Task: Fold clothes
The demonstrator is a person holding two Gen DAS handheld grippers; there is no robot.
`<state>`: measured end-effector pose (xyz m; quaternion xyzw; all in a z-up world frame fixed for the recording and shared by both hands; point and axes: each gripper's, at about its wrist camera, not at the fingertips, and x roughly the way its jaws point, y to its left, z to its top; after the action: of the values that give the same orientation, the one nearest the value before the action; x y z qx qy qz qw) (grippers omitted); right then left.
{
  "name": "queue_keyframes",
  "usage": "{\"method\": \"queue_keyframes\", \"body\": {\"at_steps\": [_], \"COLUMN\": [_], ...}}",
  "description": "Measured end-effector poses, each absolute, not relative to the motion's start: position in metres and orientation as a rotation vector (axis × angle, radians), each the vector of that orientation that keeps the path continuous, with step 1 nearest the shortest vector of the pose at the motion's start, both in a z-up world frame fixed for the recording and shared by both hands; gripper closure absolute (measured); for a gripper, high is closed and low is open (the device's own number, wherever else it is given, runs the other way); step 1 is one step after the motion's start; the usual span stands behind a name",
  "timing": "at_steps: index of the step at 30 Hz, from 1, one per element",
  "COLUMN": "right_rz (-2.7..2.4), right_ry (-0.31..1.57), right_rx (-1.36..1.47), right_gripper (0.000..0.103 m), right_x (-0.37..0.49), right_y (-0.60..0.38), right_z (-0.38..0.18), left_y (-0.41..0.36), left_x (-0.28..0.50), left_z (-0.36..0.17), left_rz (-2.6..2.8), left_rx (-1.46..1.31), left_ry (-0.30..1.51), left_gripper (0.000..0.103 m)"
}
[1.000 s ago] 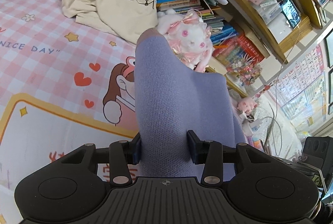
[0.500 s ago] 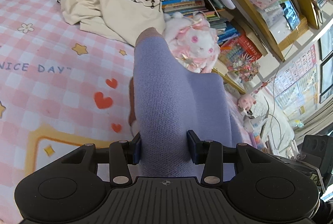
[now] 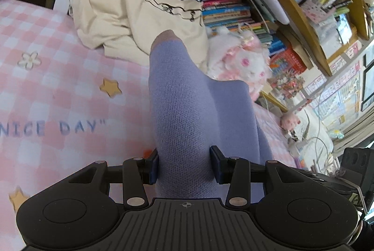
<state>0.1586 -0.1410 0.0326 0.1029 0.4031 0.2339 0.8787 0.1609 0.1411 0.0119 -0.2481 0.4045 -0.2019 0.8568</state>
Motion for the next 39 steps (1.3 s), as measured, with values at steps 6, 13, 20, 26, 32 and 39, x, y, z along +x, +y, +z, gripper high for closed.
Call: {"method": "queue_keyframes", "body": {"at_steps": [6, 13, 20, 26, 32, 39], "right_rz": [0.464, 0.43, 0.407, 0.398, 0.375, 0.32], "right_ry": [0.875, 0.92, 0.949, 0.948, 0.923, 0.863], "right_rx": [0.243, 0.285, 0.33, 0.31, 0.248, 0.145], "right_gripper": [0.078, 0.077, 0.071, 0.054, 0.043, 0.039], "right_x": [0.202, 0.236, 0.264, 0.269, 0.252, 0.201], "right_y": [-0.13, -0.129, -0.132, -0.137, -0.145, -0.161], "right_z": [0.021, 0.005, -0.007, -0.011, -0.002, 0.012], "left_y": [0.151, 0.154, 0.155, 0.151, 0.147, 0.132], "left_x": [0.203, 0.238, 0.25, 0.243, 0.224, 0.171], "left_z": [-0.001, -0.015, -0.023, -0.027, -0.002, 0.01], "left_rz": [-0.412, -0.381, -0.345, -0.289, -0.224, -0.202], "left_rx": [-0.527, -0.532, -0.571, -0.595, -0.486, -0.386], "left_ry": [0.874, 0.889, 0.892, 0.868, 0.779, 0.728], "left_gripper": [0.061, 0.061, 0.058, 0.053, 0.053, 0.047]}}
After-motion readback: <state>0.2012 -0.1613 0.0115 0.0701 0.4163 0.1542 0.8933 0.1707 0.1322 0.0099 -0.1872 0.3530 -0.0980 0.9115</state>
